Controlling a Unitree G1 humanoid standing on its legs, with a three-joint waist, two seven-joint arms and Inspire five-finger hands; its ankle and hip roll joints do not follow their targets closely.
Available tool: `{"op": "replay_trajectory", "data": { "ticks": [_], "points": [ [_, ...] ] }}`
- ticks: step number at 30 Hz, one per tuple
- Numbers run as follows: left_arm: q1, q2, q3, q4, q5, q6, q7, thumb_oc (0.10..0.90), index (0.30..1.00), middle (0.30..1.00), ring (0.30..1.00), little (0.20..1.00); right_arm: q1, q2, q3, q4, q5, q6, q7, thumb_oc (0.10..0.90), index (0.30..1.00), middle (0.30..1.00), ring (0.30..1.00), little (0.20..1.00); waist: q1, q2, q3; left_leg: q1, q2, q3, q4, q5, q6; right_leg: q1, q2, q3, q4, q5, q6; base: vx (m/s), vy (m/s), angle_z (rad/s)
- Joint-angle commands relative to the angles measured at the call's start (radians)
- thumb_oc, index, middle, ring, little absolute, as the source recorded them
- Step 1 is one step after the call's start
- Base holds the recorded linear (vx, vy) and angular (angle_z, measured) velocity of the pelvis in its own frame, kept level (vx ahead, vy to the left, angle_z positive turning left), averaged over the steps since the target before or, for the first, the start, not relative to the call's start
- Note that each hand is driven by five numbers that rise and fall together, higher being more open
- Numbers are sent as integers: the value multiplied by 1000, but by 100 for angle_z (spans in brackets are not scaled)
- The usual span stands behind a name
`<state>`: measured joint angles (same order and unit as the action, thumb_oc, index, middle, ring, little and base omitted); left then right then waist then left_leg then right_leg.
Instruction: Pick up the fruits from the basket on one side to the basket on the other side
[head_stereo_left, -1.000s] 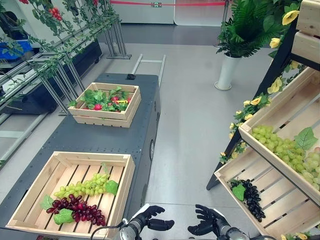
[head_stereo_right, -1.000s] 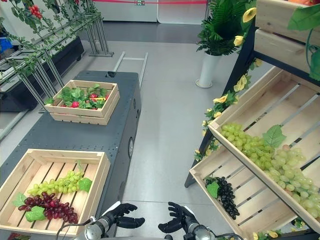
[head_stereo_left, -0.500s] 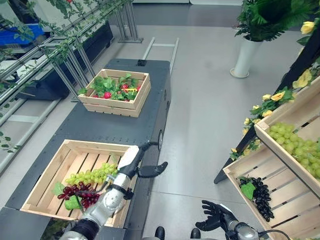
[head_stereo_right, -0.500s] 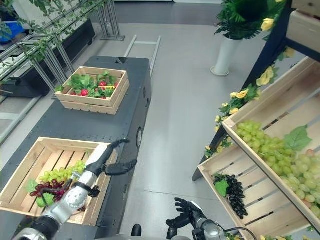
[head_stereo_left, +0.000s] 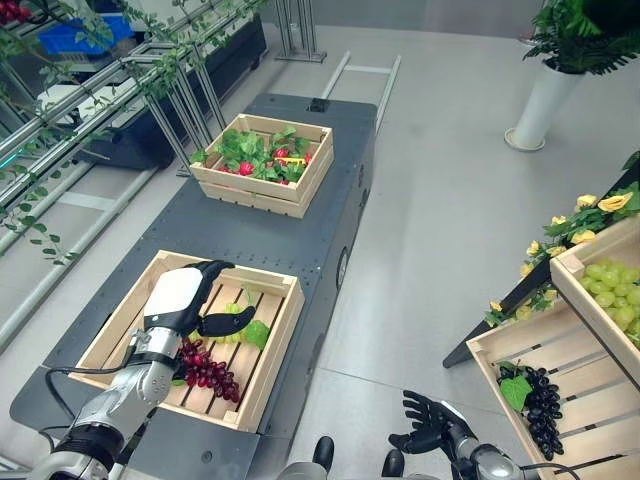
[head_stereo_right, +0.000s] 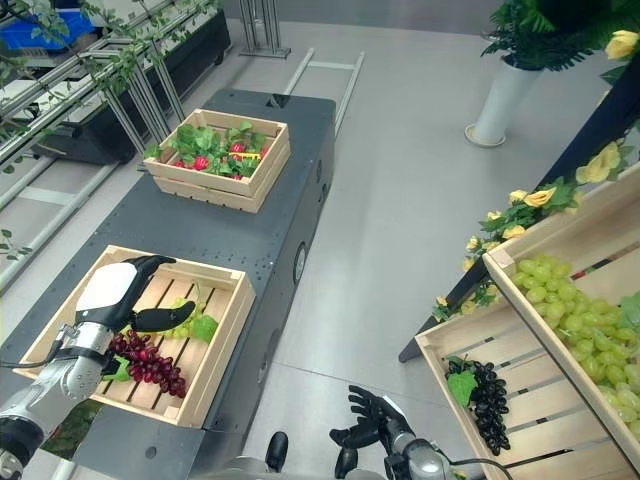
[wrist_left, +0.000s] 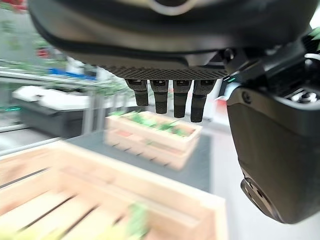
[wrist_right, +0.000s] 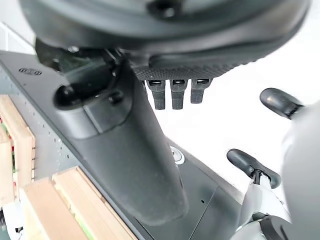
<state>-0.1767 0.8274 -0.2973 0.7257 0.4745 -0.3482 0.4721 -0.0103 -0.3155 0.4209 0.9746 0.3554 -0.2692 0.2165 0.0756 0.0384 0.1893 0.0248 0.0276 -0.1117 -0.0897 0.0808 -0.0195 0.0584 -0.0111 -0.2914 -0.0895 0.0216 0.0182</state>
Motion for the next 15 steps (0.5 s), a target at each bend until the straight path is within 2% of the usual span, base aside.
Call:
{"op": "replay_trajectory", "data": {
  "ticks": [1, 3, 4, 7, 15],
  "points": [
    [-194, 99, 101, 15, -67, -4, 69, 800, 900, 900, 900, 900, -51, -35, 35, -85, 73, -83, 6, 800, 900, 900, 900, 900, 0, -24, 38, -24, -66, 61, 59, -80, 45, -37, -63, 37, 142, -79, 13, -182, 69, 26],
    [-271, 122, 58, 54, -64, 10, 68, 800, 900, 900, 900, 900, -88, -51, 44, -97, 112, -100, 8, 800, 900, 900, 900, 900, 0, -25, 91, -89, -76, 53, 152, -97, 46, -99, -69, 36, 244, -111, 1, -227, 62, 34],
    [-316, 134, 37, 73, -40, 9, 73, 800, 900, 900, 900, 900, -115, -57, 49, -103, 135, -108, 7, 800, 900, 900, 900, 900, 2, -26, 127, -123, -81, 58, 207, -111, 48, -135, -75, 30, 307, -130, -5, -218, 44, 53],
    [-397, 169, -10, 110, -47, -1, 69, 800, 900, 900, 900, 900, -162, -70, 61, -114, 163, -114, 0, 800, 900, 900, 900, 900, 2, -29, 190, -212, -85, 86, 350, -148, 45, -213, -95, 25, 436, -167, -14, -187, 65, 45],
    [-517, 196, -79, 117, -39, 53, 112, 800, 900, 900, 900, 900, -210, -103, 54, -102, 164, -115, 3, 800, 900, 900, 900, 900, -8, -40, 274, -414, -66, 152, 623, -229, 38, -375, -129, 42, 687, -254, -40, -75, 119, 3]
  ]
}}
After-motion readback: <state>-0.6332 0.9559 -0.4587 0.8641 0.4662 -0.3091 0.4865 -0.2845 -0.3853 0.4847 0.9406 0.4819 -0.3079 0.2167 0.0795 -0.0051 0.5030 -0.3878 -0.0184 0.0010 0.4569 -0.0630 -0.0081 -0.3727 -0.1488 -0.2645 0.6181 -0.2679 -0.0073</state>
